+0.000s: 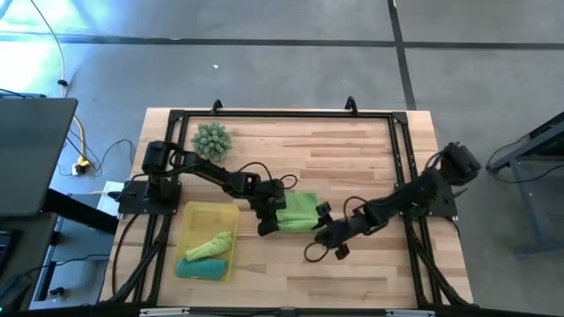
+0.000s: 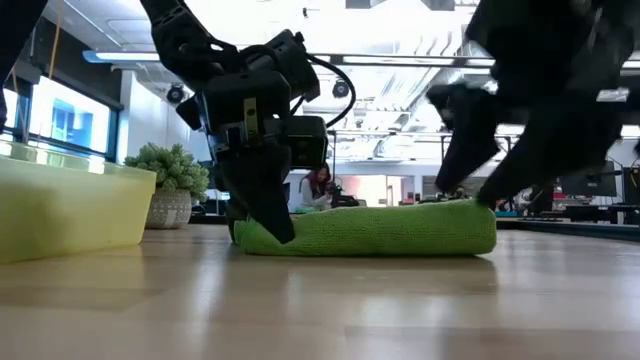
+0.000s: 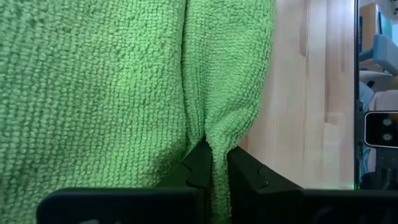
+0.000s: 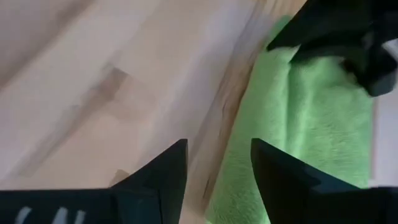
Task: Roll microfiber towels into tight, uniform cylinder then place into a basket
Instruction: Roll the green towel
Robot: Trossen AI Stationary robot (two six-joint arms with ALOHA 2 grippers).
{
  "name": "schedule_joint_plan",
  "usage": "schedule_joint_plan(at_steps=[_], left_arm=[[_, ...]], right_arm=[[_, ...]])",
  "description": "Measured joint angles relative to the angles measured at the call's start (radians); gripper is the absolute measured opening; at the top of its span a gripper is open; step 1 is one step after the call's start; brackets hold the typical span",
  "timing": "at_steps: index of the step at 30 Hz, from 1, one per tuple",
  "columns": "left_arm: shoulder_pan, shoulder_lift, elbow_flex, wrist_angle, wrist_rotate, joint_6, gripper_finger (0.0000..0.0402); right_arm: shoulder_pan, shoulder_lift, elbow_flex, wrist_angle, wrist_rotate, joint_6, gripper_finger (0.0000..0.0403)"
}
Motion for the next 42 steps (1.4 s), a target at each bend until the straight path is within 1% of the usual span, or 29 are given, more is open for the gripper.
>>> schedule_joint_plan(at_steps=[3, 5, 8, 11, 17, 23, 25, 28, 31, 36, 39, 42], left_arm=[[0.000, 0.000, 0.000, 0.000, -0.001, 0.001, 0.0019], [0.000, 0.000, 0.000, 0.001, -0.001, -0.003, 0.0019], [0.001, 0.000, 0.000, 0.004, -0.004, -0.011, 0.0019], [0.000, 0.000, 0.000, 0.005, -0.005, -0.011, 0.0019], [0.001, 0.000, 0.000, 0.004, -0.005, -0.011, 0.0019], [0.001, 0.000, 0.000, 0.005, -0.005, -0.011, 0.0019], [0.001, 0.000, 0.000, 0.007, -0.005, -0.011, 0.0019], [0.001, 0.000, 0.000, 0.008, -0.005, -0.012, 0.0019], [0.001, 0.000, 0.000, 0.009, -0.005, -0.015, 0.0019], [-0.001, 0.000, 0.000, 0.012, -0.009, -0.022, 0.0019], [-0.005, 0.000, 0.000, 0.013, -0.006, -0.028, 0.0019], [-0.006, -0.007, -0.001, 0.013, -0.014, -0.037, 0.0024]], right_arm=[[-0.001, 0.075, 0.000, 0.038, 0.016, 0.000, 0.0169], [-0.001, 0.114, 0.000, 0.045, 0.062, 0.000, 0.0169], [-0.001, 0.138, 0.000, 0.044, 0.127, 0.009, 0.0169], [-0.001, 0.141, 0.000, 0.046, 0.163, 0.026, 0.0169], [0.023, 0.141, 0.000, 0.054, 0.180, 0.027, 0.0169], [0.064, 0.111, 0.001, 0.058, 0.280, 0.019, 0.0169], [0.070, 0.103, 0.002, 0.040, 0.298, 0.031, 0.0169], [0.061, 0.105, 0.001, -0.010, 0.276, 0.098, 0.0169], [0.043, 0.115, 0.001, -0.061, 0.278, 0.171, 0.0169], [0.011, 0.136, 0.001, -0.085, 0.273, 0.213, 0.0169], [-0.004, 0.149, 0.003, -0.082, 0.245, 0.245, 0.0169], [-0.020, 0.164, 0.004, -0.089, 0.203, 0.313, 0.0163]])
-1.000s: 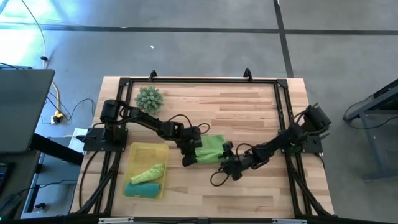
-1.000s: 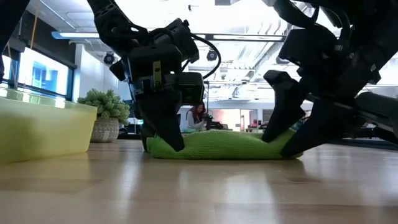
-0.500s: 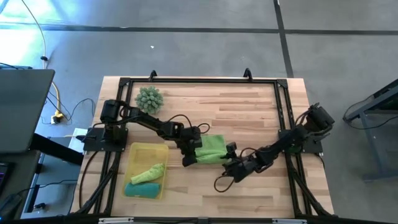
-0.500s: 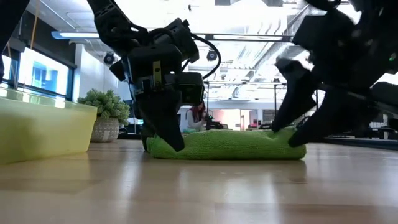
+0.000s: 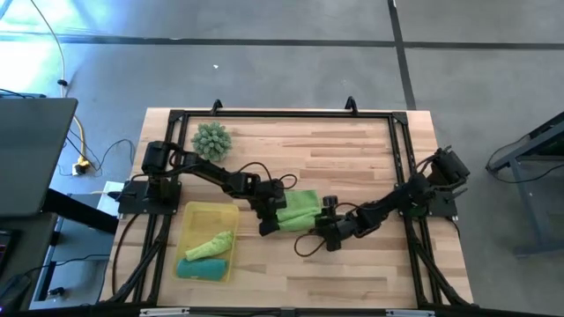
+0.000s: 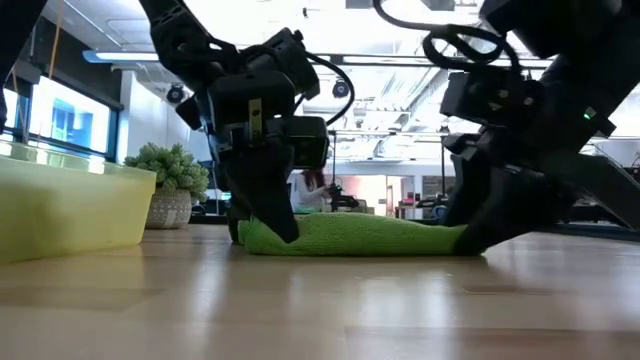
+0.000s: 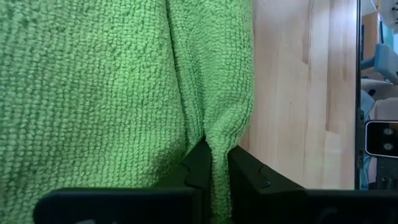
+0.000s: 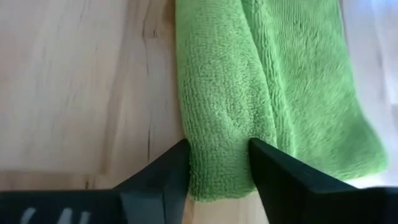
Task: Roll microfiber towels into tight, uniform cylinder then place into a basket
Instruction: Roll the green towel
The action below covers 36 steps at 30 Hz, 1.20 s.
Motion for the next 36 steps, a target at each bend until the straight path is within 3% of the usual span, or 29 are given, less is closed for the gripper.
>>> schedule_joint_plan(at_steps=[6, 13, 29, 33, 36], left_arm=[[0.001, -0.050, -0.006, -0.007, -0.014, 0.037, 0.0060], [0.001, -0.075, -0.006, -0.026, -0.003, 0.088, 0.0107], [0.065, -0.089, 0.001, -0.212, 0.071, 0.278, 0.0117], [0.106, -0.121, -0.001, -0.292, 0.060, 0.320, 0.0117], [0.120, -0.164, -0.005, -0.384, -0.015, 0.319, 0.0117]], right_arm=[[-0.026, 0.005, 0.002, -0.036, -0.084, 0.172, 0.0097], [-0.037, -0.002, 0.003, -0.045, -0.146, 0.238, 0.0010], [-0.198, -0.013, 0.003, 0.009, -0.543, 0.346, 0.0005], [-0.226, -0.012, 0.002, 0.013, -0.596, 0.346, 0.0004], [-0.234, -0.012, 0.002, 0.012, -0.606, 0.346, 0.0004]])
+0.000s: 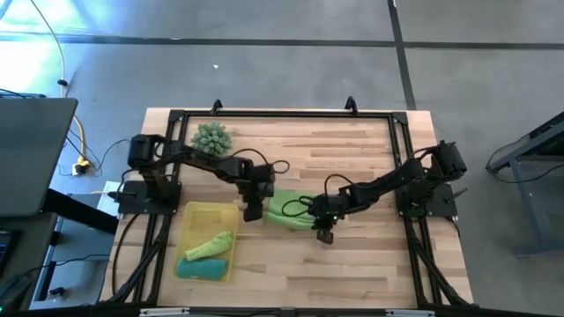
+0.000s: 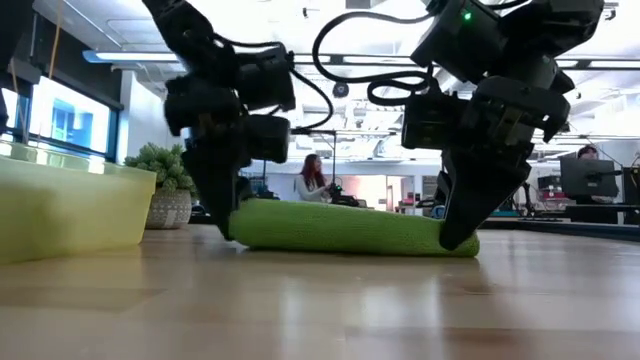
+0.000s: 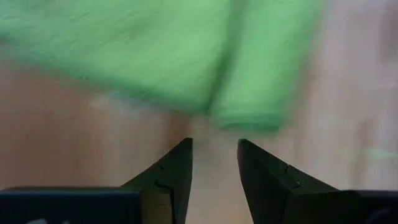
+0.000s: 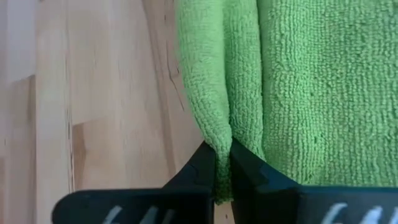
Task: Roll microfiber towels into tight, uniform cylinder then place into a basket
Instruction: Roll the green towel
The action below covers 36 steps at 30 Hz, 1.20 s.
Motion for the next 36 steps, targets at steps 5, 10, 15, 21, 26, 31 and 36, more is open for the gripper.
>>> schedule_joint_plan(at_steps=[5, 10, 15, 21, 26, 31, 36], left_arm=[[-0.024, -0.114, 0.002, -0.187, -0.240, 0.031, 0.0117], [-0.127, -0.279, -0.012, -0.226, -0.490, 0.068, 0.0117], [-0.236, -0.471, -0.091, -0.153, -0.835, -0.076, 0.0117], [-0.403, -0.669, -0.316, 0.177, -1.170, -0.232, 0.0117], [-0.479, -0.811, -0.508, 0.544, -1.304, -0.192, 0.0117], [-0.438, -0.941, -0.566, 0.672, -1.235, -0.032, 0.0117], [-0.384, -0.903, -0.565, 0.677, -0.923, 0.016, 0.0117]], right_arm=[[-0.002, 0.000, 0.000, 0.001, -0.007, 0.000, 0.0003], [-0.017, 0.001, -0.002, 0.008, -0.044, 0.000, 0.0003], [-0.052, 0.003, -0.002, 0.007, -0.094, -0.005, 0.0003], [-0.107, 0.005, -0.005, -0.001, -0.175, -0.062, 0.0003], [-0.147, 0.005, -0.007, -0.007, -0.216, -0.139, 0.0003], [-0.175, 0.006, -0.007, -0.007, -0.242, -0.193, 0.0003], [-0.195, 0.006, -0.008, 0.006, -0.267, -0.191, 0.0003]])
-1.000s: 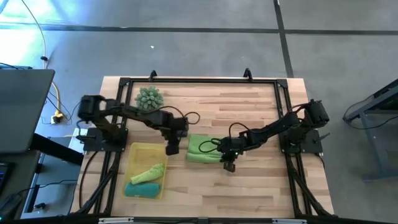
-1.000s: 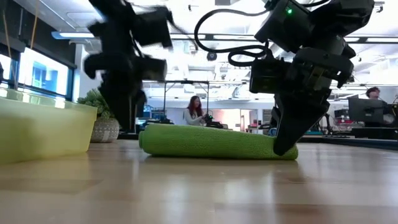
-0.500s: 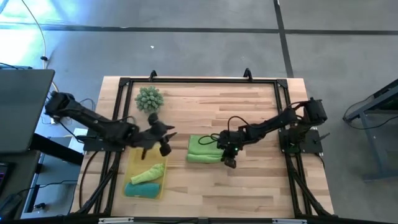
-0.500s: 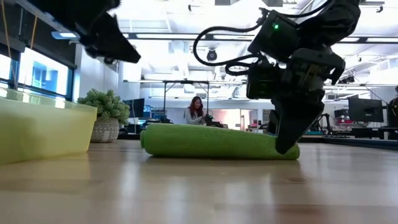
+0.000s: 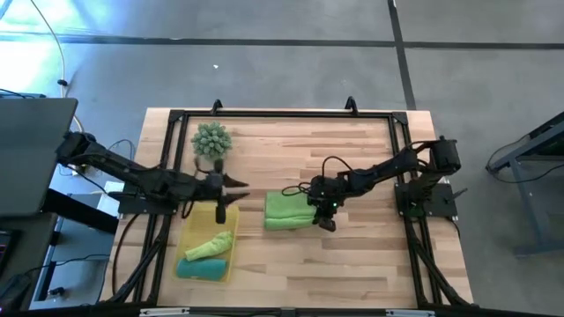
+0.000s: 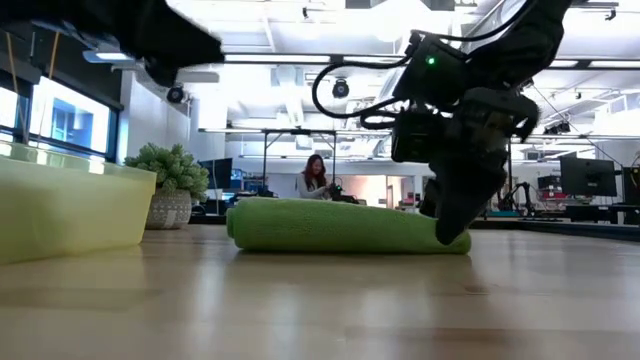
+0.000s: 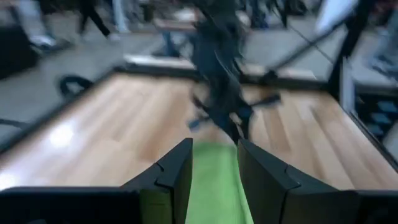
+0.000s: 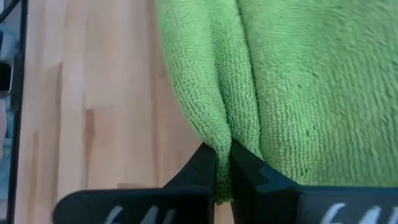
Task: Roll microfiber towels into tight, uniform cylinder then place into a basket
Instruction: Roll the green towel
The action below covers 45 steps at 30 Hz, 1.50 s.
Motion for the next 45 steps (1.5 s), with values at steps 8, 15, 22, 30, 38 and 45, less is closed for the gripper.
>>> schedule_joint_plan(at_steps=[8, 15, 22, 30, 38, 45], left_arm=[[0.059, 0.229, 0.004, 0.015, 0.148, 0.008, 0.0135], [0.080, 0.406, 0.087, 0.017, 0.190, 0.182, 0.0167], [0.133, 0.558, 0.175, 0.014, 0.188, 0.346, 0.0170], [0.229, 0.716, 0.222, 0.012, 0.333, 0.322, 0.0170], [0.281, 0.793, 0.263, 0.014, 0.259, 0.400, 0.0170], [0.301, 0.805, 0.275, 0.013, 0.259, 0.469, 0.0170]], right_arm=[[-0.062, 0.001, 0.001, 0.004, -0.037, 0.103, 0.0003], [-0.128, 0.000, 0.001, 0.005, -0.051, 0.165, 0.0003], [-0.199, 0.000, 0.001, 0.007, -0.054, 0.188, 0.0003], [-0.242, 0.000, 0.001, 0.004, -0.054, 0.185, 0.0003], [-0.247, -0.001, 0.001, 0.007, -0.051, 0.181, 0.0003], [-0.247, -0.001, 0.001, 0.008, -0.051, 0.171, 0.0003]])
